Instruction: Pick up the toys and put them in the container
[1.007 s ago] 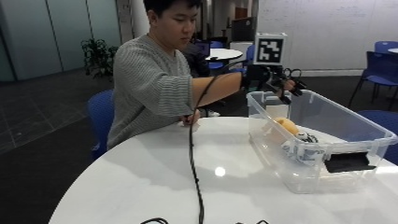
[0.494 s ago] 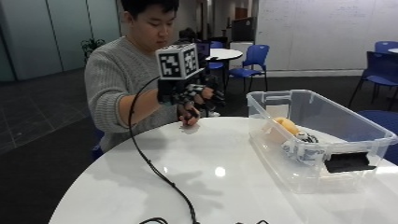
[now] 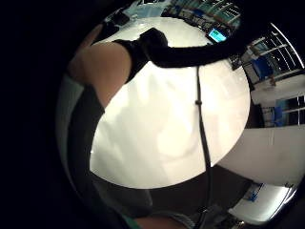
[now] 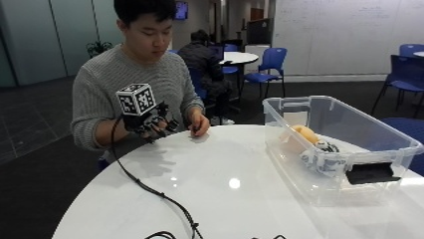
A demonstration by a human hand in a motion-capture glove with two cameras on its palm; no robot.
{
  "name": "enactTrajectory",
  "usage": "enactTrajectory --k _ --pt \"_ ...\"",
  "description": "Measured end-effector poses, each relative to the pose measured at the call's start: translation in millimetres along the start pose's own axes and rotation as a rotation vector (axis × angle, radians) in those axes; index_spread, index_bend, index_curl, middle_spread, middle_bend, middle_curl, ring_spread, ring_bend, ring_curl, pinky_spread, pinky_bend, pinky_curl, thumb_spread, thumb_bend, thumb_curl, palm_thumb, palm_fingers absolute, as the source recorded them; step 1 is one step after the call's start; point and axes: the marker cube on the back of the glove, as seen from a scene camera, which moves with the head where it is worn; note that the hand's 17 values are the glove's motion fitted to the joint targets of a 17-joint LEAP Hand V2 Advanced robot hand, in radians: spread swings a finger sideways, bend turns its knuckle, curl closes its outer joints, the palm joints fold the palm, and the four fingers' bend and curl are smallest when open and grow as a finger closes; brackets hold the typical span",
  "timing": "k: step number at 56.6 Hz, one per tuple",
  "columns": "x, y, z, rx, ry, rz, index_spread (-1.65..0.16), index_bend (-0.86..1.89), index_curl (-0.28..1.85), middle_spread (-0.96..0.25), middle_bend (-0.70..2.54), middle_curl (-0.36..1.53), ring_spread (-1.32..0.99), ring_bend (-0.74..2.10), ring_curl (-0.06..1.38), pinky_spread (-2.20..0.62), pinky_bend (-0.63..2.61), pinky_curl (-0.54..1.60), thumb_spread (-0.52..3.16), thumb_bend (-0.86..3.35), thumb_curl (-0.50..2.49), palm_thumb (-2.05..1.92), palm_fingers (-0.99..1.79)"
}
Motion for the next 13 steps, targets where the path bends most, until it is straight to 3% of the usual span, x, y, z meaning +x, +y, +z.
enactTrajectory --k 13 --pt "-1 7 12 -0.037 -0.058 -0.022 -0.40 0.20 0.45 -0.15 0.17 0.36 -0.11 0.41 0.34 0.05 0.98 0.28 1.41 -0.01 0.32 0.01 -0.02"
